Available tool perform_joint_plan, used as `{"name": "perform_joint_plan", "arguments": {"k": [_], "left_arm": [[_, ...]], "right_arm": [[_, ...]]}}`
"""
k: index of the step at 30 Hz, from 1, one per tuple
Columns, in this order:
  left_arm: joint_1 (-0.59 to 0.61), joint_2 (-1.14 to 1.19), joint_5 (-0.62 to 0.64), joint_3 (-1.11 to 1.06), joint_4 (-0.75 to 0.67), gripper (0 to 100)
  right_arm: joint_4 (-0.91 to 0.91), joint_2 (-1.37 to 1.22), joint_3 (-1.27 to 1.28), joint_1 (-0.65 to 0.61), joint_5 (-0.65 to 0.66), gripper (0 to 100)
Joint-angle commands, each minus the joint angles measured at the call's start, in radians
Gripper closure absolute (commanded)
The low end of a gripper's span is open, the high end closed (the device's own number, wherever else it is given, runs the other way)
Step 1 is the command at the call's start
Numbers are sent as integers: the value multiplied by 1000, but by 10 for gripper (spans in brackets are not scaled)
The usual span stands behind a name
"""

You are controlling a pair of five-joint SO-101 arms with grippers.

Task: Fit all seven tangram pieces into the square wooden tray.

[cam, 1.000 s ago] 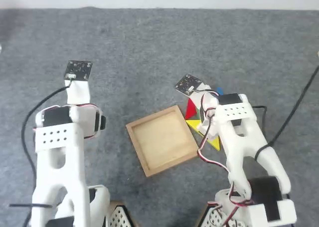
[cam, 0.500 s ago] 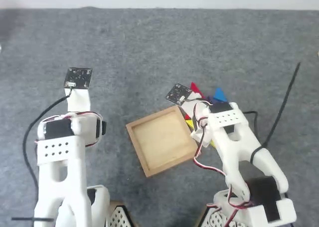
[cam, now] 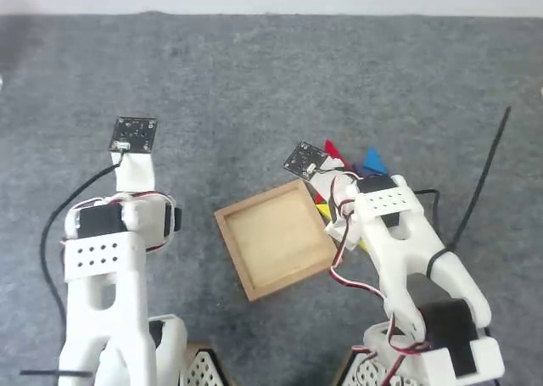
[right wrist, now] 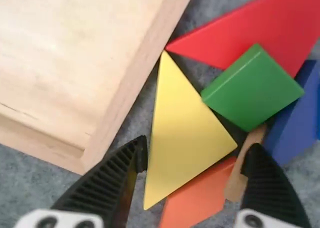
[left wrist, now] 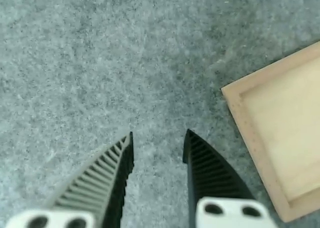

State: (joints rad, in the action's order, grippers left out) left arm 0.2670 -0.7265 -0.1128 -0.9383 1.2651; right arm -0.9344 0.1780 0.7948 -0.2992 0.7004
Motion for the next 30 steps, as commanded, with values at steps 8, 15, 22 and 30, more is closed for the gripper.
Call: {"name": "perform_joint_plan", "arguments": {"k": [8,15,22,30], "left_arm": [[8,-32,6,2,-18,833],[9,-31,6,2,-34,833],[71,-29,6,-10,-72,833],[69,-29,6,-12,-72,833]], "right_arm": [[68,-156,-77,16,29,668],[36,-165,-104,19,25,670],[-2,-157,-91,62,21,670],[-31,-159,-87,104,-44,670]]}}
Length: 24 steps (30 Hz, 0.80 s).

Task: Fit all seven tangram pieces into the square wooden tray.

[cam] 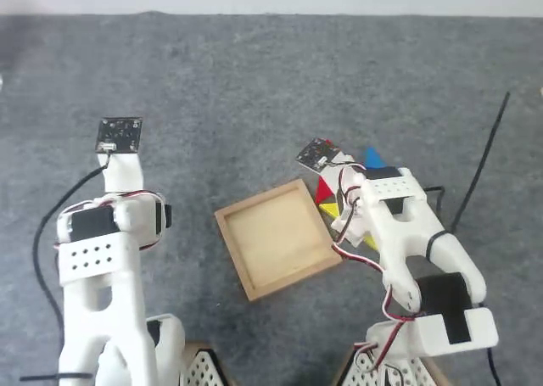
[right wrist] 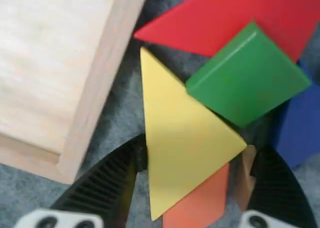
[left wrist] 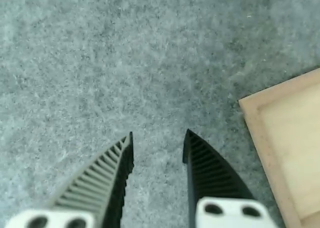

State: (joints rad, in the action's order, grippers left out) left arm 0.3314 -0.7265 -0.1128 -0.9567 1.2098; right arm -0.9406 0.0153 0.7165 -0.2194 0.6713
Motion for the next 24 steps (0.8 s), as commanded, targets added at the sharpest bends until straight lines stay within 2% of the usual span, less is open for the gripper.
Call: {"name": "perform_joint_plan", "arguments": {"k": [1,13,21,24], "left_arm": [[5,-29,6,7,-17,833],[6,-29,6,5,-17,833],[6,-29,6,5,-17,833],[6,-29,6,5,-17,833]], "right_arm": [[-25,4,-9,19,-18,670],[21,1,-12,13,-12,679],[18,-1,-12,13,-18,911],[18,1,-12,13,-18,946]]}}
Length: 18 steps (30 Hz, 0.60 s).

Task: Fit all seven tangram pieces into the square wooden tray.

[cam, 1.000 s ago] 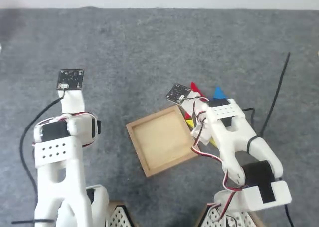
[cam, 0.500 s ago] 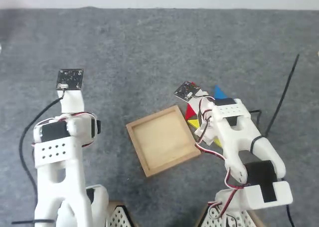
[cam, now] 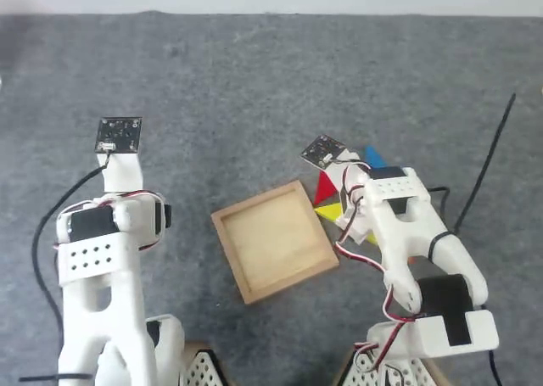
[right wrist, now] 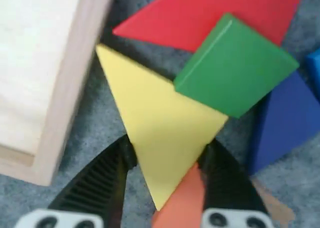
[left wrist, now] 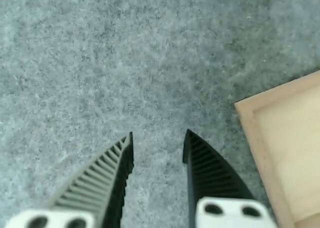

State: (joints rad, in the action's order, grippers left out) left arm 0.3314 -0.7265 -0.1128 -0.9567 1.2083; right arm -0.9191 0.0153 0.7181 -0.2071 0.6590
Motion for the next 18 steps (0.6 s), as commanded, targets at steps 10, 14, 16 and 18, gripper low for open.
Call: {"name": "perform_joint_plan", "arguments": {"k": [10,14,16,18], "left_arm": [[6,-29,6,5,-15,833],[6,-29,6,5,-15,833],[6,-29,6,5,-15,833],[5,-29,6,5,-17,833]], "right_arm": [[8,7,-86,4,2,946],[8,7,-140,1,31,926],[8,7,-158,1,31,868],[8,7,-173,2,29,796]]}}
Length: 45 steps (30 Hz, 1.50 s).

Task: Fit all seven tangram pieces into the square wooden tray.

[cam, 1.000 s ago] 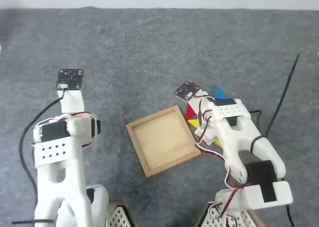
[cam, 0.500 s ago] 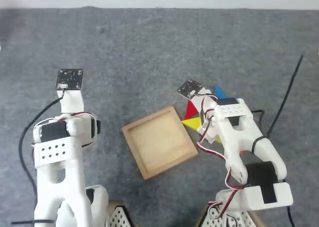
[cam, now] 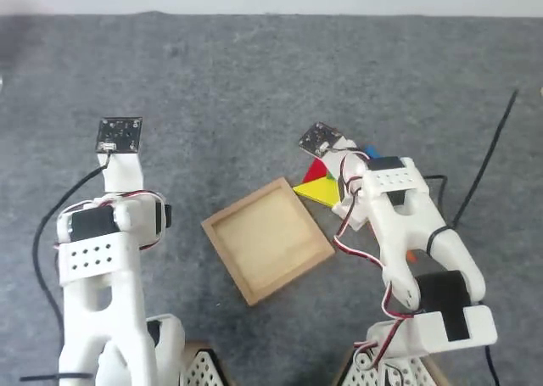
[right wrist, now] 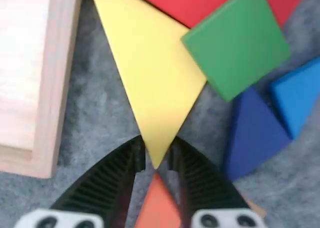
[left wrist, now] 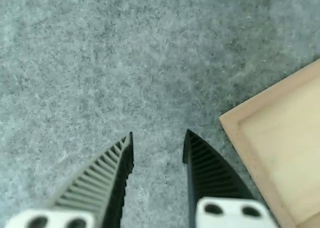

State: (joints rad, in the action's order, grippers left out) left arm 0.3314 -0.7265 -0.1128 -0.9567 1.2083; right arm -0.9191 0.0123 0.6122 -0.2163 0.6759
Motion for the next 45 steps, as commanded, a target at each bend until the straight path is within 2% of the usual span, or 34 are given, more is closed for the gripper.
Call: {"name": "perform_joint_plan", "arguments": {"k": [1,5,8,13,17,26,29,38,45], "left_arm": [[5,-29,6,5,-17,833],[3,-29,6,5,-17,833],[3,-29,6,5,-17,833],[3,-29,6,5,-17,833],[3,-29,6,5,-17,833],[6,-29,6,5,-17,833],[6,-29,6,5,-17,833],[6,-29,6,4,-34,833],[3,-28,6,-7,-38,833]], "right_arm": [[8,8,-74,12,12,760],[10,8,-83,12,18,650],[16,2,-83,-19,51,614],[-13,-16,-51,-137,155,614],[12,-84,-60,-160,175,614],[-25,-231,-216,-131,160,614],[-24,-243,-249,-157,95,614],[53,-252,-252,-232,52,614],[53,-252,-252,-229,44,615]]}}
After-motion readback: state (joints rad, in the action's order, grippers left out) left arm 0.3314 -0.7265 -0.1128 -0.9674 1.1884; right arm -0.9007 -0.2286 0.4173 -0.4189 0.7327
